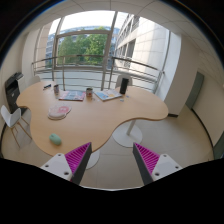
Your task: Arrange mouse
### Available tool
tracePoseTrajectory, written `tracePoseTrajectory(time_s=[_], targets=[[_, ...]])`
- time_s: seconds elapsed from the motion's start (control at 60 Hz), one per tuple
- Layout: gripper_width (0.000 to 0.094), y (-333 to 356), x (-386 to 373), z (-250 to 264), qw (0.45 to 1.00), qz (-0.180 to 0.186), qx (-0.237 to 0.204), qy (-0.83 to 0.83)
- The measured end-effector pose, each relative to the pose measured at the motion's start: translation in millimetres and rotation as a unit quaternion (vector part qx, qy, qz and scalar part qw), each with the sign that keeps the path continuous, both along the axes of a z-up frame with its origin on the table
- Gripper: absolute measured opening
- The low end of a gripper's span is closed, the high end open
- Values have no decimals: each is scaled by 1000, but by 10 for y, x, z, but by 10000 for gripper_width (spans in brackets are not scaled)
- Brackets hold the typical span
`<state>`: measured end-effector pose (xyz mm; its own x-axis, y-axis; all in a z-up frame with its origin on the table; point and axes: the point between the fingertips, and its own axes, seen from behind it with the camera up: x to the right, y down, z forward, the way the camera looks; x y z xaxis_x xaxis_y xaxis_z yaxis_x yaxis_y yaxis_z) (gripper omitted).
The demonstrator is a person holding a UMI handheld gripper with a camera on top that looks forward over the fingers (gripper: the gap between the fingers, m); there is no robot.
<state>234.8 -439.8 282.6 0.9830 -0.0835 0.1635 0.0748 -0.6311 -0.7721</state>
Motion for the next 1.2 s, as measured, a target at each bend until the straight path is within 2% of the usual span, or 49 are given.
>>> tracePoseTrajectory(time_s=[0.15,0.35,0.567,0.683,0.867,1.0,1.133,1.2], targets=[[849,-122,-10,-139,1000,-11,-4,1],[850,-497,-165,-750,999,-35,-5,-6],[851,-709,-1225,-1621,999,-26,-11,36],[852,-438,-1879,-1953,998,-2,-6,56],[851,352,-2595,-2350,998,42,1,50],[850,979,-2865,-2643,997,54,0,46],[848,1419,-2928,-2962,997,63,-21,28],[838,1567,-2966,-2941,997,67,-16,36]])
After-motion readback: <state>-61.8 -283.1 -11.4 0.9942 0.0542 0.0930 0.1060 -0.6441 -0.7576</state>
